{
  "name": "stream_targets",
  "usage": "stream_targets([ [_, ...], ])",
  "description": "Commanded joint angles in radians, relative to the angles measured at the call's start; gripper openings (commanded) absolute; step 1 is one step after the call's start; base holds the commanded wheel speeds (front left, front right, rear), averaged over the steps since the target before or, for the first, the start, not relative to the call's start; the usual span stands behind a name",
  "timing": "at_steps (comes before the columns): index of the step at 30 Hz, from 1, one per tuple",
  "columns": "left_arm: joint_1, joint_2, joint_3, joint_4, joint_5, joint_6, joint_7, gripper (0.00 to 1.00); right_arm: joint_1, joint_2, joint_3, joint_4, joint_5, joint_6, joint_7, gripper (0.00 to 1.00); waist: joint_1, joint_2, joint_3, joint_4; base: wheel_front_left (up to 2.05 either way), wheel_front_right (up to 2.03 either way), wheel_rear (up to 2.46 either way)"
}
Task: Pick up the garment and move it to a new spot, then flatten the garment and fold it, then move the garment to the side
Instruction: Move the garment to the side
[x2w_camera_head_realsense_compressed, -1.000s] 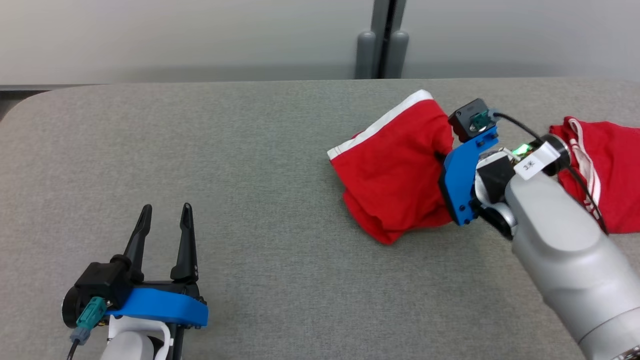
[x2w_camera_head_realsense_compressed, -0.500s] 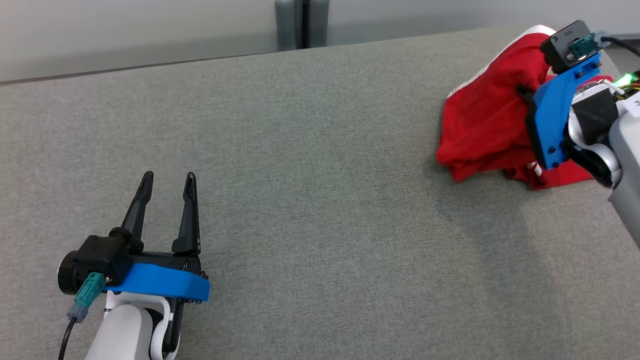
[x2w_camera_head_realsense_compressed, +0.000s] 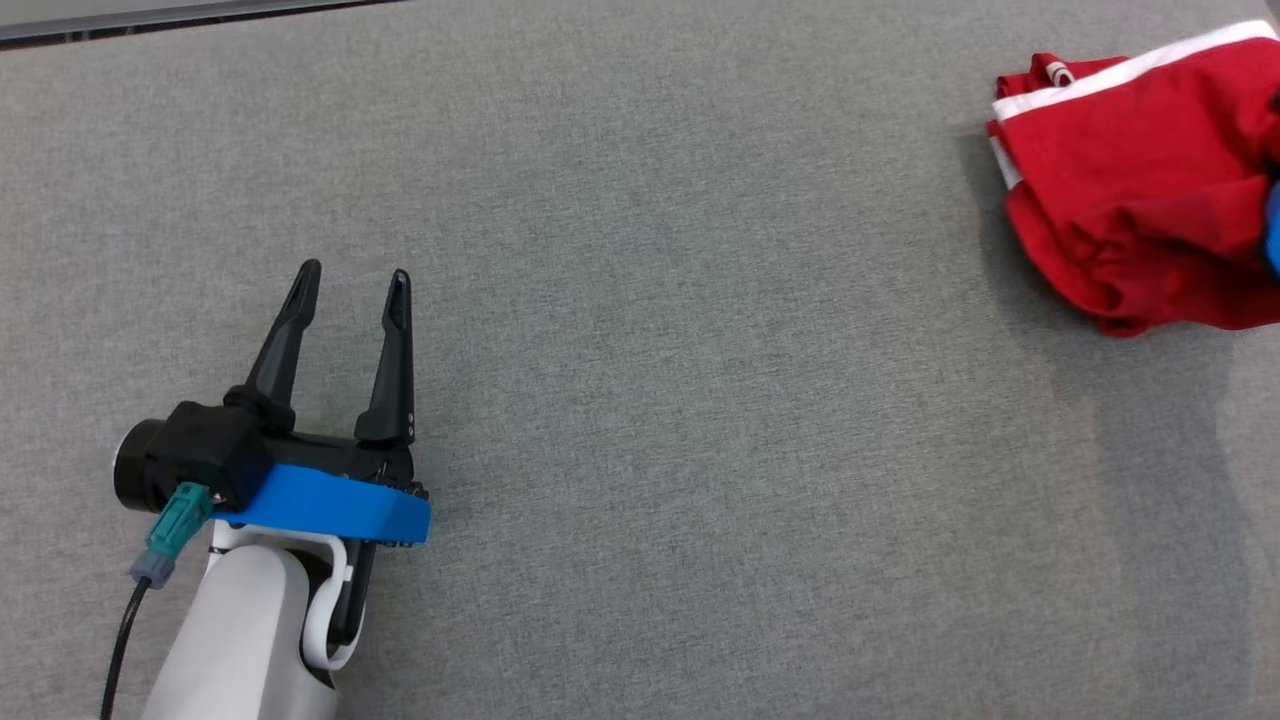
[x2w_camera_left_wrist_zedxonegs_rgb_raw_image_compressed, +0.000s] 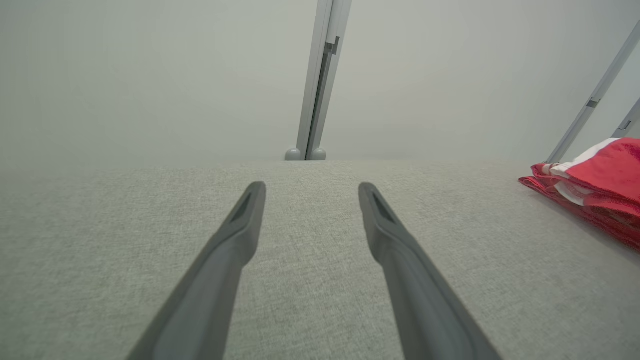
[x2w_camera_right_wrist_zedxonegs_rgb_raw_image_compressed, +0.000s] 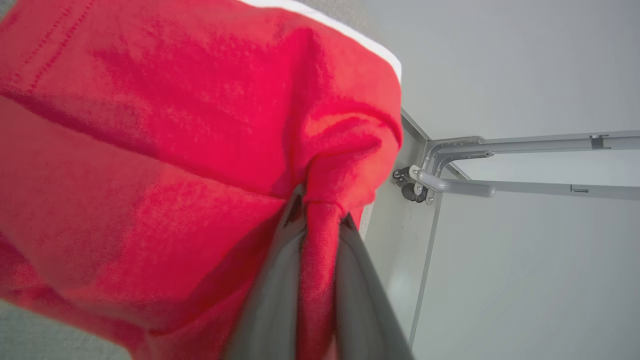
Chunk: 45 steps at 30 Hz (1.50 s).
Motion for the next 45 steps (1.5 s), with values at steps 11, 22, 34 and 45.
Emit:
stream_targets([
  [11, -0.056, 0.028, -0.007, -0.032, 0.006, 0.006, 0.016, 1.0, -0.005, -0.05, -0.106, 0.186, -0.079, 0.0, -0.173, 0.0, -0.0001, 0.0, 0.091, 0.06, 0.0, 0.0, 0.0],
  [22, -0.047, 0.053, -0.007, -0.042, 0.005, 0.017, 0.026, 1.0, 0.043, 0.103, -0.371, 0.443, -0.2, 0.0, -0.275, 1.0, -0.0001, 0.0, 0.078, 0.043, 0.0, 0.0, 0.0],
  [34, 0.029, 0.031, 0.009, 0.001, -0.027, 0.041, 0.001, 1.0, 0.17, 0.304, -0.647, 0.437, -0.183, 0.0, -0.572, 1.0, -0.0001, 0.0, -0.084, 0.02, 0.0, 0.0, 0.0],
  [45, 0.18, 0.015, 0.053, 0.03, -0.074, 0.053, -0.012, 1.0, 0.465, 0.451, -0.69, 0.13, -0.189, 0.0, -0.631, 1.0, -0.0001, 0.0, -0.259, 0.058, 0.0, 0.0, 0.0],
])
